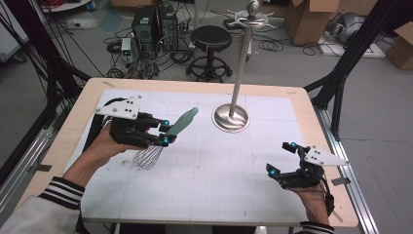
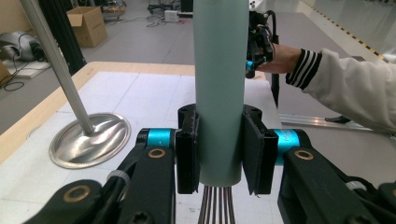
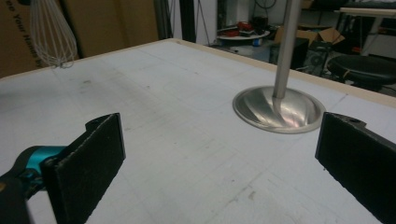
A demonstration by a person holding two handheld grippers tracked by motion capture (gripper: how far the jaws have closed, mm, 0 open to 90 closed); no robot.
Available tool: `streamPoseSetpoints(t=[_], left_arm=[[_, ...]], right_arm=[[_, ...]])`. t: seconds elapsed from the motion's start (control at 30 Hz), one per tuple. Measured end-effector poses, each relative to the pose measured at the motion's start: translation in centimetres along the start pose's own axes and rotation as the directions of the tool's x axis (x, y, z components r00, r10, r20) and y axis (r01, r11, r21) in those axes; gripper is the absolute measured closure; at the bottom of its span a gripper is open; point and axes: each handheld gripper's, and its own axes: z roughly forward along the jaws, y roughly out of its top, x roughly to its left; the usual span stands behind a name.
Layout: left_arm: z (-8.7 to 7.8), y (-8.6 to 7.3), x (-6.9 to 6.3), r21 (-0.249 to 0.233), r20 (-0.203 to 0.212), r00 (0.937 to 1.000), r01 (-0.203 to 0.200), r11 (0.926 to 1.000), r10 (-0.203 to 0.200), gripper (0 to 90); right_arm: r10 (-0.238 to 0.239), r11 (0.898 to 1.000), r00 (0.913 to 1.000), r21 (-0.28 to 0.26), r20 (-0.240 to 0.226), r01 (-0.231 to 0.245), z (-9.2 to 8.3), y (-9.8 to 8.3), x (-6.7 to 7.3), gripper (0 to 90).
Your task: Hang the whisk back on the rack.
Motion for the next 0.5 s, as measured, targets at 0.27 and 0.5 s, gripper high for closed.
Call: streamPoseSetpoints(t=[0.27,0.5], left_arm=[[0.8,0.1,-0.1,-0.005,-0.003,0.9999,-0.011,0.9999,0.011,69.3],[1.0,0.2,0.0,-0.018,0.003,1.0,-0.007,0.9998,0.007,69.4]], right_arm=[[-0.036,0.999,0.9979,-0.013,-0.054,0.035,0.4,1.6,0.6,0.1],[-0.056,0.998,0.9911,-0.042,-0.12,0.051,0.4,3.4,0.9,0.2]])
